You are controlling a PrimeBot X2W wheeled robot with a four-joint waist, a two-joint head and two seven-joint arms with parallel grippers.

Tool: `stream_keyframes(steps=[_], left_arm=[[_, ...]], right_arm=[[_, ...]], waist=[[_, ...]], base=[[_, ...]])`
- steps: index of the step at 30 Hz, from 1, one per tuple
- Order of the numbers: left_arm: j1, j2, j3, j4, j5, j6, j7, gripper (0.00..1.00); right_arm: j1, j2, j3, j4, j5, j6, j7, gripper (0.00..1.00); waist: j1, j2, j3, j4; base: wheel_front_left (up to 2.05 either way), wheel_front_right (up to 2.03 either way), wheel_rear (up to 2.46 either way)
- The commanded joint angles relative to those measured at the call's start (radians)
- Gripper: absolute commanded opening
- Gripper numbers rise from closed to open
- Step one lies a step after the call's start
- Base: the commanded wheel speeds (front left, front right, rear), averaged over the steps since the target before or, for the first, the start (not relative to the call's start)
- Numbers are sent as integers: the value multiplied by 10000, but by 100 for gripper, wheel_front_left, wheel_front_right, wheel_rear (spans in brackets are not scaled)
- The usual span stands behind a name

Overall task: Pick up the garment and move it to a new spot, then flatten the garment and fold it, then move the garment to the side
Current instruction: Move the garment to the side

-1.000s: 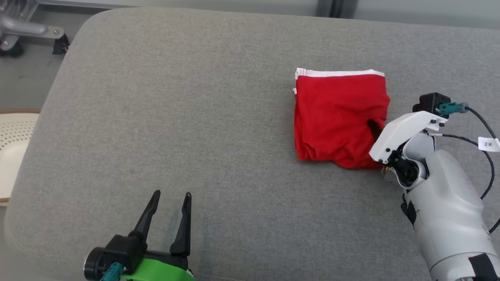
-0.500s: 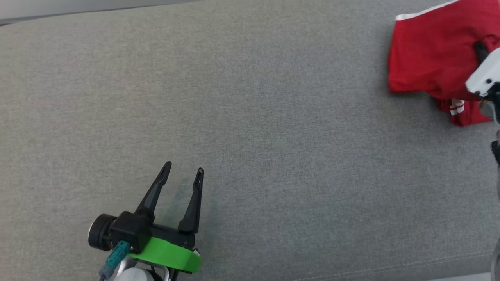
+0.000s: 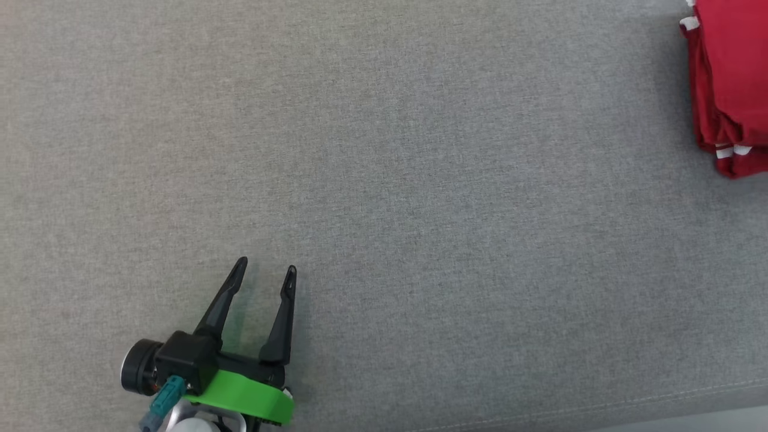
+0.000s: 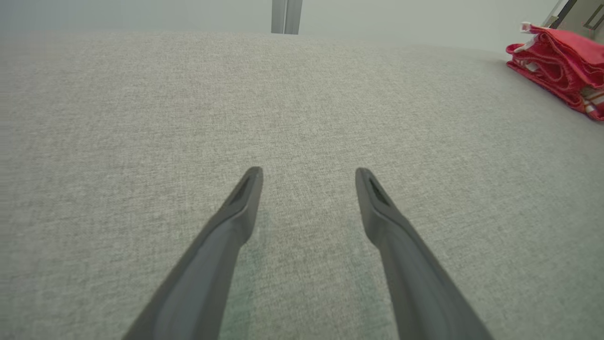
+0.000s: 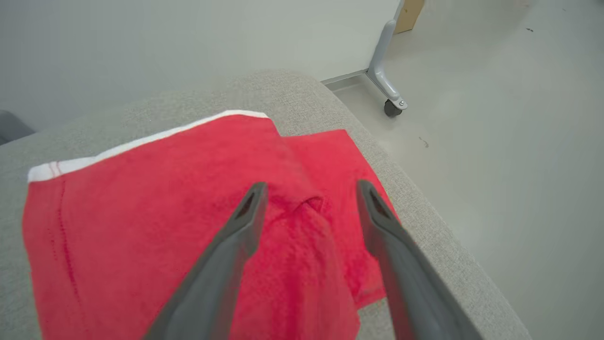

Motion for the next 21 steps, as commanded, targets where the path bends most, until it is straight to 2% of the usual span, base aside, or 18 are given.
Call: stream_keyframes(steps=[1,5,10,15,21], left_arm=[[-49,-11,49,-13,34,-23,3,100],[65,-171,292,-59,83,-23,2,100],[365,-355,622,-67,74,-23,2,100],[900,-497,1028,71,199,-23,2,100],[1649,-574,1790,168,404,-23,2,100]], right_arm=[[211,118,171,-226,-346,-5,-267,100],[735,473,714,-976,-601,-11,-1468,100],[1831,768,1677,-1933,360,-11,-3072,100],[3724,897,2687,-3218,1241,-11,-4220,100],[6240,1781,3126,-4430,1695,-10,-5294,100]], waist=[[0,0,-116,49],[0,0,-555,120],[0,0,-1355,320],[0,0,-2394,535],[0,0,-3456,640]], base=[[0,0,0],[0,0,0],[0,0,0],[0,0,0],[0,0,0]])
